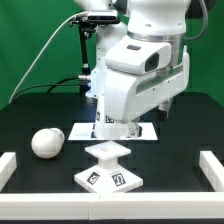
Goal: Assemble lamp
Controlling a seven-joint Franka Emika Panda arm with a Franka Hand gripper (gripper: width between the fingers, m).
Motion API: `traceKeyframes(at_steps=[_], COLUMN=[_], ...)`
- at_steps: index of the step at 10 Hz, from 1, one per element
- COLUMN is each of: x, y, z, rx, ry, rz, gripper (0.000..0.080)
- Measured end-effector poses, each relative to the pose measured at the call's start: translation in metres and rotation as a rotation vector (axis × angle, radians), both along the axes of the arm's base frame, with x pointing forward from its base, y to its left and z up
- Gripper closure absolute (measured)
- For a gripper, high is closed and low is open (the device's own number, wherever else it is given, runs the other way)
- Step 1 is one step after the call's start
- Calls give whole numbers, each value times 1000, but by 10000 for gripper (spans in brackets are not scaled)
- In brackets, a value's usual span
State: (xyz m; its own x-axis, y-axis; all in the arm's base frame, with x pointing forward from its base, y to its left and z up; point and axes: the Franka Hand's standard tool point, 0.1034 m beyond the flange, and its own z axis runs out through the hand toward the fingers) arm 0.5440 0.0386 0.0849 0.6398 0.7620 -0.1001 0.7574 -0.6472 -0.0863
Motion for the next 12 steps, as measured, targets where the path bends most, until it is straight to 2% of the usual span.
traceKeyframes(at_steps=[4, 6, 8, 9, 12], x=[0, 6, 20, 28, 28], y=[-2, -26, -53, -60, -59], z=[1, 15, 29, 35, 33], rx=[1, -7, -29, -30, -30], ry=[-5, -42, -71, -66, -66], rz=[-7, -52, -49, -17, -22], gripper=[100, 100, 100, 100, 100])
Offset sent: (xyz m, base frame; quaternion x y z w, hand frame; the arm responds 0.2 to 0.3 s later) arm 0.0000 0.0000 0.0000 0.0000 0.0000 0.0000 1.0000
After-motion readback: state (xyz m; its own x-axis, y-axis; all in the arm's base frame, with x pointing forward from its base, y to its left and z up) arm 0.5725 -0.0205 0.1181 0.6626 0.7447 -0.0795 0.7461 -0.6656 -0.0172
